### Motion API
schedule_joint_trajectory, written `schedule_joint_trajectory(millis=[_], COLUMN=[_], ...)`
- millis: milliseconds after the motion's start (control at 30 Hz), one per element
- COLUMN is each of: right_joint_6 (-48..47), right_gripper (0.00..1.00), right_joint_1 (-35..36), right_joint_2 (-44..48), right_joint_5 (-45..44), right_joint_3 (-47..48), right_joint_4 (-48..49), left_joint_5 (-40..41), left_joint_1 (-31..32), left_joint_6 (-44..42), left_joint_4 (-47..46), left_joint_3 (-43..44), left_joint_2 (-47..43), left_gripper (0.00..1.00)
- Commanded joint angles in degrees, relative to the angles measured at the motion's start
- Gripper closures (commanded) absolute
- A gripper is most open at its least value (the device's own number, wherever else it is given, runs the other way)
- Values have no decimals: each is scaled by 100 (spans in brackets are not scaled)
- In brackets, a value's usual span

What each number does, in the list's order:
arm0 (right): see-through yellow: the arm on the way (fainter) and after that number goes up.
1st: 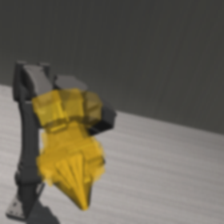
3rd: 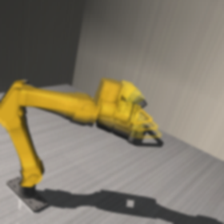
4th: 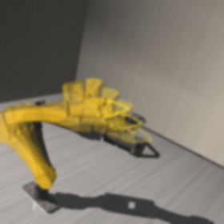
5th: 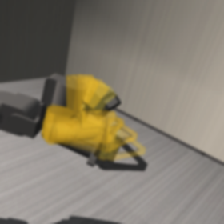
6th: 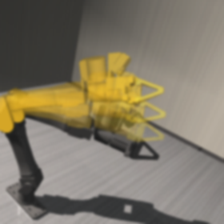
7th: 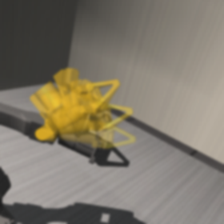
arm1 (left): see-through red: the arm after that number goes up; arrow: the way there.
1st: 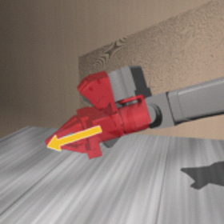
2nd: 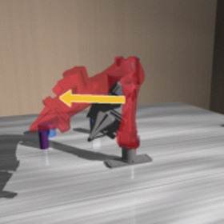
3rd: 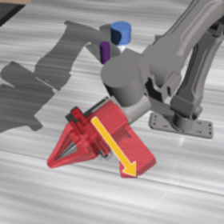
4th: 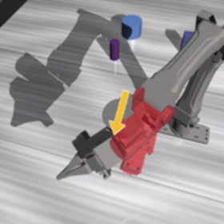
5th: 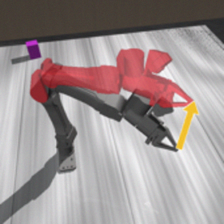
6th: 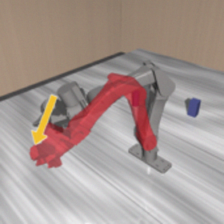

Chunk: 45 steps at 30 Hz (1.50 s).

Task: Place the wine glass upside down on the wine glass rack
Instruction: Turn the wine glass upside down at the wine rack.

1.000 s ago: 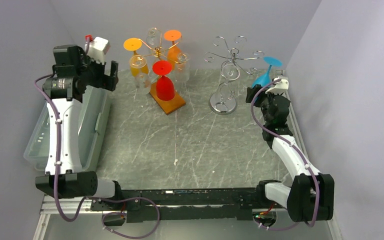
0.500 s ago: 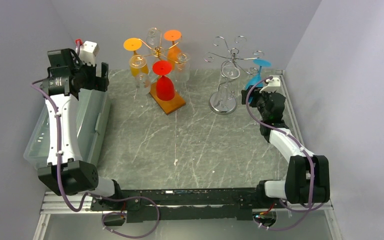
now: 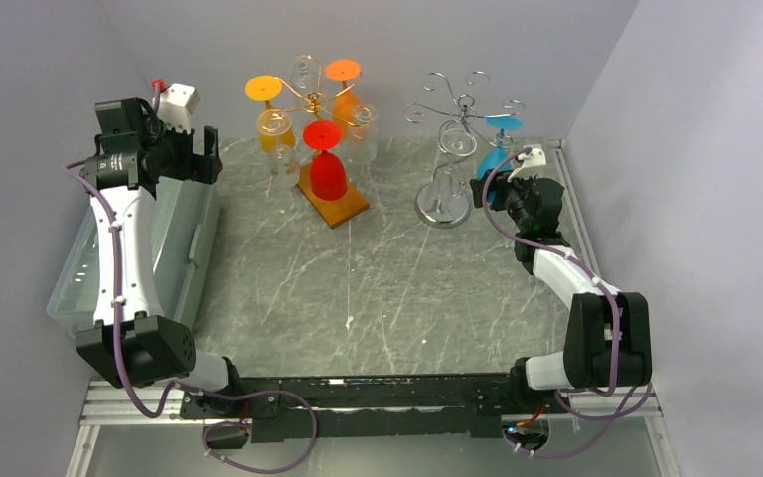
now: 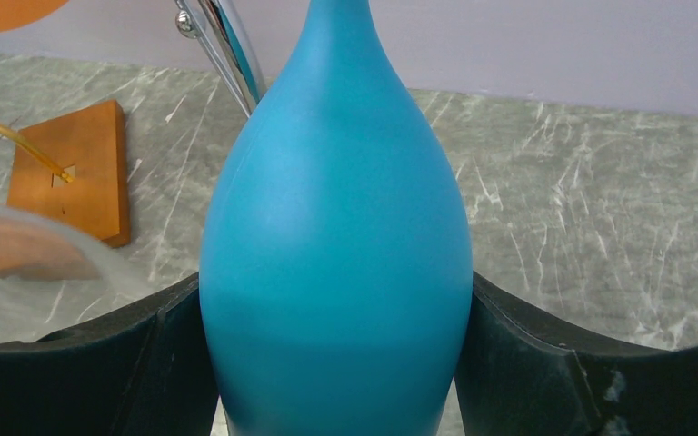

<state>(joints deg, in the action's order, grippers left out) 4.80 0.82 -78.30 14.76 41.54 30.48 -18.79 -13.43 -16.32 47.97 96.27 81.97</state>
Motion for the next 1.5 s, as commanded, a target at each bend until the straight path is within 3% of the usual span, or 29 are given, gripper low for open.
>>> schedule_joint_trajectory(millis=[0, 867, 1467], right_joint_6=[-203, -106, -83], right_gripper=[27, 25, 30], right_joint_1=[-20, -27, 6], right_joint_2=[-60, 233, 274], right_joint_5=[350, 930, 1121], right_joint_3=[303, -546, -717], right_joint_4=[623, 2177, 2447], left_joint_5=[-280, -639, -866], left_joint_1=[-19, -16, -18], left_joint_6=[-14, -139, 98], left_joint_4=[-93, 245, 434], left_joint_3=[-122, -283, 110], left_joint_2=[-189, -129, 99], left_gripper=[1, 0, 1])
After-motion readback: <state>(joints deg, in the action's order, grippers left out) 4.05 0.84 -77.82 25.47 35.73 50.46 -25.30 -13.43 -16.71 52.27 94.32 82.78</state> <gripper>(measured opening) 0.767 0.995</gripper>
